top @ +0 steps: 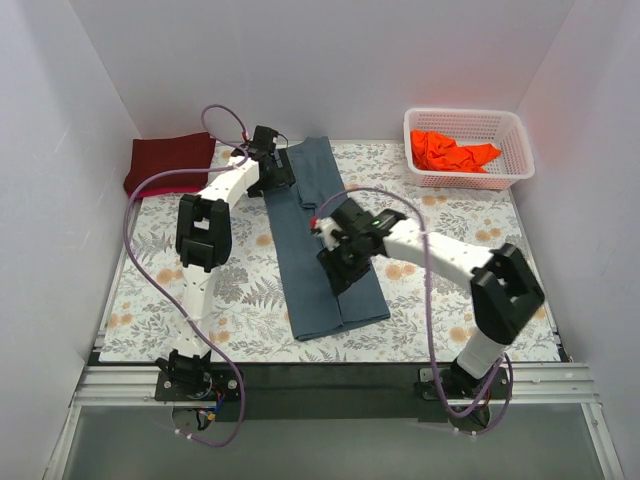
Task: Fold and stack the t-shirts
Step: Fold the tshirt
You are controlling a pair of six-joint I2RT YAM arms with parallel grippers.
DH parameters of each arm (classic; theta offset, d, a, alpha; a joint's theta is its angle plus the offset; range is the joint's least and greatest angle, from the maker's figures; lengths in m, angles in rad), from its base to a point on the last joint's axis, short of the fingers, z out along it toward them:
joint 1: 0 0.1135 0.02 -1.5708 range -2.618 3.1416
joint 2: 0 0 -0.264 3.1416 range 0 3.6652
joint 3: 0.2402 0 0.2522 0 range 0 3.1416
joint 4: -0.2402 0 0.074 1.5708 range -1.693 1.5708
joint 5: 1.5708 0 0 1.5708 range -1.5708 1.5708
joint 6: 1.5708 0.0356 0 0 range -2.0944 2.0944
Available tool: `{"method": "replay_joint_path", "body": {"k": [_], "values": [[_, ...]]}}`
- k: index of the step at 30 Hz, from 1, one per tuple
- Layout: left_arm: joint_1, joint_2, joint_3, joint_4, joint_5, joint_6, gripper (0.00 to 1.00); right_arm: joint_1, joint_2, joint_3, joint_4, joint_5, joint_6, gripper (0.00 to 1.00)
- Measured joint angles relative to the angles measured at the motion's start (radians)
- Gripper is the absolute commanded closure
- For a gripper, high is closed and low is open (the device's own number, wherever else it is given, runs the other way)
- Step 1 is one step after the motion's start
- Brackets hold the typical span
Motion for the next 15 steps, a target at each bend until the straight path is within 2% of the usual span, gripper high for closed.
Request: {"method": "replay_joint_path", "body": {"k": [4, 7, 11, 15], "values": [[0.000, -0.093, -0.060, -0.055, -0.024, -0.044, 0.08, -0.188, -0.180, -0.103, -0.002, 0.048, 0.042, 0.44], [-0.004, -0.241, -0.160, -0.113, -0.045, -0.093, 0.10, -0.273, -0.257, -0.192, 0.000, 0.075, 0.073, 0.43], [-0.034, -0.515, -0.430, -0.151, -0.059, -0.151, 0.13, -0.334, -0.274, -0.310, -0.009, 0.079, 0.108, 0.45], [-0.136, -0.759, -0.719, -0.193, -0.016, -0.232, 0.14, -0.350, -0.277, -0.368, -0.016, 0.085, 0.139, 0.45]]}}
